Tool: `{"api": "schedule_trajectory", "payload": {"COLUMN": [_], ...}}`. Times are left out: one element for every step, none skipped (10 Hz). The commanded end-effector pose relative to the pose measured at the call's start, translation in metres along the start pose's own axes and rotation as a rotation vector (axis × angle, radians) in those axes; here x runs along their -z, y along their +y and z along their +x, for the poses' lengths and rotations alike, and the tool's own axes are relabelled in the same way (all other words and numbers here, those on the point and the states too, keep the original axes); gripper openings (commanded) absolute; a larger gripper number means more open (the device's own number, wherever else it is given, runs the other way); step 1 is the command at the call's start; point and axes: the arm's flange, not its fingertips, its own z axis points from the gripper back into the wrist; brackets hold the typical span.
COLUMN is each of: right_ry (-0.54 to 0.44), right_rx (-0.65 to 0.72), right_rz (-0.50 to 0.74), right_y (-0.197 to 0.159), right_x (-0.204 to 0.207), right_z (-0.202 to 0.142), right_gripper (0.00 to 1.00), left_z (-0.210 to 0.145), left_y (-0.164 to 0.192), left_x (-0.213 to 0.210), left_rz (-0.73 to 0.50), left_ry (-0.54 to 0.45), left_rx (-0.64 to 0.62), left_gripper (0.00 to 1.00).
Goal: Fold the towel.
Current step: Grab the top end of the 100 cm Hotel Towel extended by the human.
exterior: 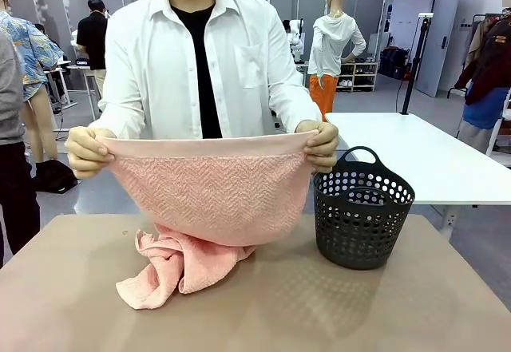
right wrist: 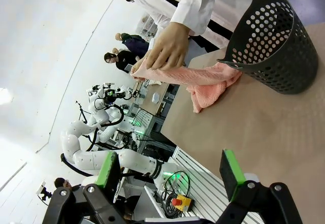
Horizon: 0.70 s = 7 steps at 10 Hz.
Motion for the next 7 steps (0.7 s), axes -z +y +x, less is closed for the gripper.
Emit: {"api": "schedule_trajectory", "payload": {"right_ry": [0.037, 0.068, 0.109, 0.174, 0.239, 0.308, 0.374], "right_rx": [-0.134, -0.244, -0.343, -0.456, -0.558, -0.646, -0.733], "right_rz": [-0.136, -0.142, -0.17, -0.149, -0.175, -0.208, -0.235], "right_y": [0.017, 0.045, 0.075, 0.112, 0.143, 0.172, 0.2], "right_x": [-0.003, -0.002, 0.006, 0.024, 0.044, 0.068, 0.093], "right_z": [0.001, 0.006, 0.012, 0.017, 0.019, 0.019, 0.016], "right_gripper": [1.0, 1.0, 1.0, 1.0, 1.0, 1.0, 1.0], "left_z": [0.0, 0.003, 0.008, 0.015, 0.019, 0.02, 0.018], "left_y": [0.0, -0.032, -0.06, -0.093, -0.126, -0.164, -0.2], "left_x": [0.0, -0.001, 0.003, 0.013, 0.023, 0.037, 0.056], "left_rz": [0.0, 0.048, 0.105, 0.173, 0.248, 0.294, 0.329], "left_ry": [0.0, 0.065, 0.13, 0.181, 0.222, 0.27, 0.322], "left_rx": [0.0, 0.147, 0.253, 0.377, 0.51, 0.652, 0.785], "left_gripper": [1.0, 1.0, 1.0, 1.0, 1.0, 1.0, 1.0]}}
